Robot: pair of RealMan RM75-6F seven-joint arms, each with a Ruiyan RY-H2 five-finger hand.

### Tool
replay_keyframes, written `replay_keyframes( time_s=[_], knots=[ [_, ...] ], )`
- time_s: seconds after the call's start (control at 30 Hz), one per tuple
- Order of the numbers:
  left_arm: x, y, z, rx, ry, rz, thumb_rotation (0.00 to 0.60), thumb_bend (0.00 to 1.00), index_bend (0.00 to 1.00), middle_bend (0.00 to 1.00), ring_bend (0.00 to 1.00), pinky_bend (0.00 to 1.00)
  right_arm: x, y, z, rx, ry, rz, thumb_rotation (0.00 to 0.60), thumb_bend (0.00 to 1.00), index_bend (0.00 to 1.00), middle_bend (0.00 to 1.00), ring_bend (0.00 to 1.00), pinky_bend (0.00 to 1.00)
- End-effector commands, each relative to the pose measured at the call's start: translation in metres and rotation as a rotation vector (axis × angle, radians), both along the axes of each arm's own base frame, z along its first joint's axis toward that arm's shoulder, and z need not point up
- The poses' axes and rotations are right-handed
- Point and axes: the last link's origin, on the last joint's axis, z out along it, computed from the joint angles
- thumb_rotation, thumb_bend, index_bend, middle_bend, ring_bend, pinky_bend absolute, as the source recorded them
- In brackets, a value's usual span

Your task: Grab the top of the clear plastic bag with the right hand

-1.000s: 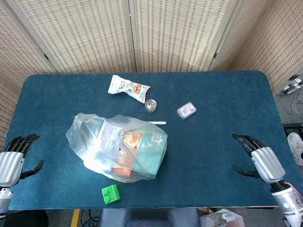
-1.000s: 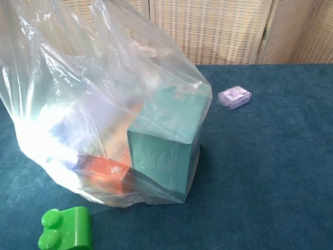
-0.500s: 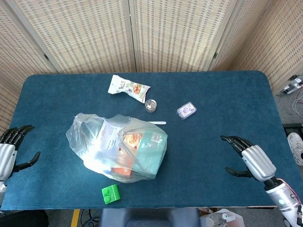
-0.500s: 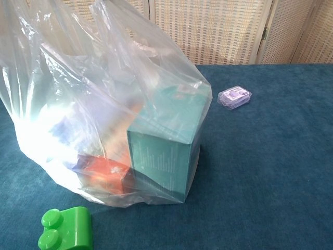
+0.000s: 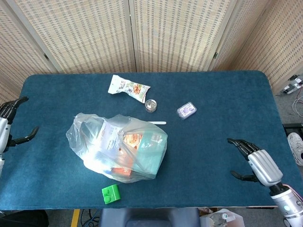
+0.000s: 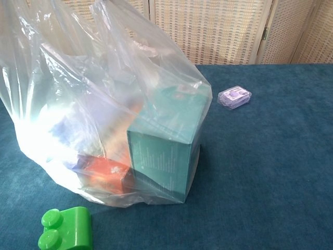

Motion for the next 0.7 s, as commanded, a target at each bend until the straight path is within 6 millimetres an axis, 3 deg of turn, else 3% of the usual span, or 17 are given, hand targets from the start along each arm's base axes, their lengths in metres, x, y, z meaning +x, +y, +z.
replay_keyframes(
  time_s=[0.03,0.47,0.7],
  knots=[
    [0.011,0.011,-0.002,-0.004,-0.017,-0.051,0.6,0.25,0.06,0.14,0.16,0.13,0.0,0.001,0.0,0.001,0.002,-0.004,0.6,0.2,0.09,0.19,0.14,0.26],
    [0.054,0.036,-0.023,-0.103,0.012,-0.203,0.6,0.25,0.06,0.13,0.15,0.13,0.0,-0.002,-0.004,0.016,0.006,-0.026,0.6,0.2,0.09,0.19,0.14,0.26],
    [0.08,0.043,-0.032,-0.165,-0.03,-0.278,0.6,0.25,0.16,0.13,0.15,0.13,0.0,-0.004,-0.007,0.028,0.0,-0.033,0.6,0.2,0.09,0.19,0.14,0.26]
  ],
)
